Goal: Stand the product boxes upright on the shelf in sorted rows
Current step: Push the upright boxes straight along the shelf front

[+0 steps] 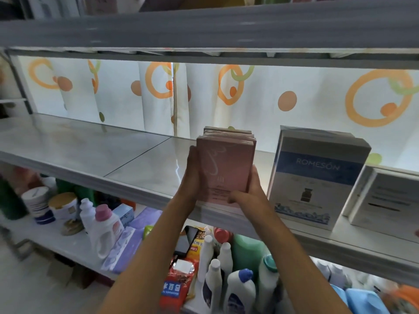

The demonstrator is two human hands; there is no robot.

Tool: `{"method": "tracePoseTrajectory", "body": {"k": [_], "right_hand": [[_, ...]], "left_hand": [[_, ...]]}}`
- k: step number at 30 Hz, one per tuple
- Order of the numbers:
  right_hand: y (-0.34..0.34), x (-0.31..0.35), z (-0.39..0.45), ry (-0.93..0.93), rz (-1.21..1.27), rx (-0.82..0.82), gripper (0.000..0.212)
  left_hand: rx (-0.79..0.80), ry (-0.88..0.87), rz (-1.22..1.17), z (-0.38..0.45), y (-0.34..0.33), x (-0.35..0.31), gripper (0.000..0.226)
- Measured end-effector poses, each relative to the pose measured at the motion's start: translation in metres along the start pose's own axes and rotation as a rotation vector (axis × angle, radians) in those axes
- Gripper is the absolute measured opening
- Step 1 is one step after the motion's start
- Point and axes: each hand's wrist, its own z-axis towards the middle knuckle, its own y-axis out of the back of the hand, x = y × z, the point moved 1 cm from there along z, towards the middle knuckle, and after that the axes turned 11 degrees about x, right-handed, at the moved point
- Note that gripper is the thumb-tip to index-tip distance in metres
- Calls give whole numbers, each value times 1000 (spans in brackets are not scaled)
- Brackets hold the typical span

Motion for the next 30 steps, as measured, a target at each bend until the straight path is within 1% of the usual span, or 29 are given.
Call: {"method": "tracePoseTrajectory", "body": {"k": [2,5,9,13,14,17,21,22,26,28,30], "right_hand": [[-1,2,-2,10,24,20,80],[-2,1,-4,13,29,41,84],[-4,-1,-8,25,17,42,89],[-6,-4,-7,-2,27,40,94],[-4,-4,-5,-14,32,28,98],[5,-1,0,-36,61,12,120],[8,0,8,-22,52,39,138],[8,-2,10,-24,51,39,140],[5,-9,13,-30,-22,7,133],[4,-10,15,-32,-59,-38,118],[3,-11,19,-49,-76,-69,104]], "left_hand": [[25,11,-53,-1,-2,1,62],[-6,49,-36,4,0,10,65],[-35,96,4,2,3,12,61],[-43,121,36,3,3,5,55],[-58,126,43,5,3,5,54],[-87,163,83,5,2,3,57],[-77,195,115,4,2,5,66],[-69,194,122,4,3,6,70],[-42,138,162,2,3,6,72],[-53,114,180,1,4,7,76],[-56,106,193,1,3,6,72]]}}
